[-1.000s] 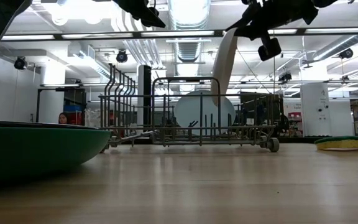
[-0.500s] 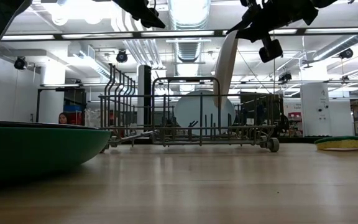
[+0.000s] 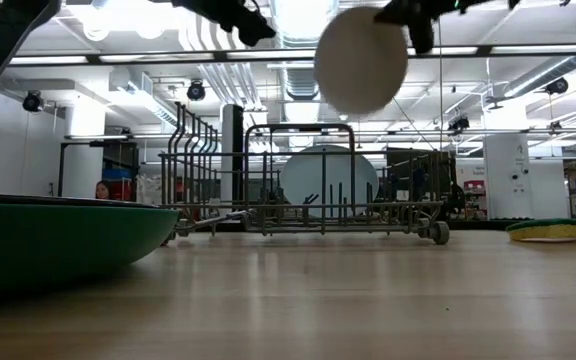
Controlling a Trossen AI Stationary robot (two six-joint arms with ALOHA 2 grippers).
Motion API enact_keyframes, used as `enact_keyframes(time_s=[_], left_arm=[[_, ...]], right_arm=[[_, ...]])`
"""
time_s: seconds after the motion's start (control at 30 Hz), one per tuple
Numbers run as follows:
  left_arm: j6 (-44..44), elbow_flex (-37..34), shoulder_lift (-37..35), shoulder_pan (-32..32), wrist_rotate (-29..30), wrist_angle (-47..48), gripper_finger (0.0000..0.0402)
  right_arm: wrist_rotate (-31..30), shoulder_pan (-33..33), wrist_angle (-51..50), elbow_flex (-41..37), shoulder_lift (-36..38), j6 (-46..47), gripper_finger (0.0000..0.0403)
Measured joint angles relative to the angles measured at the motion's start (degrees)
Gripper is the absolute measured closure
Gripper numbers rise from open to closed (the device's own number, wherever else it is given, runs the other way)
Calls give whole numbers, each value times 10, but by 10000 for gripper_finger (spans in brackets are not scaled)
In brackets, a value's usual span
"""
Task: Sort dishes
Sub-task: Put the white plate in the dishwasher rack
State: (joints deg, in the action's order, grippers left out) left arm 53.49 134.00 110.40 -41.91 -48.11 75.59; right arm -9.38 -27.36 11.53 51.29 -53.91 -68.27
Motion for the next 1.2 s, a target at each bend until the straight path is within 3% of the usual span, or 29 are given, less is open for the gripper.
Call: enact_keyframes(time_s=[0.1,0.23,0.37,0.53,0.7,1.2], left_arm=[[-9,-1,27,9,-5,-39,173],[-45,1,53,21,41,-96,173],[-124,3,72,21,73,-164,173],[-137,3,83,21,66,-181,173],[-151,3,85,23,36,-185,173],[-212,3,85,23,40,-218,176]], right_arm=[[-83,11,29,2,34,189,403],[-195,16,4,-11,50,284,403],[-201,20,9,-22,52,380,403],[-216,19,4,-33,22,447,403],[-215,19,20,-33,-15,462,403],[-201,25,59,-32,-62,503,403]])
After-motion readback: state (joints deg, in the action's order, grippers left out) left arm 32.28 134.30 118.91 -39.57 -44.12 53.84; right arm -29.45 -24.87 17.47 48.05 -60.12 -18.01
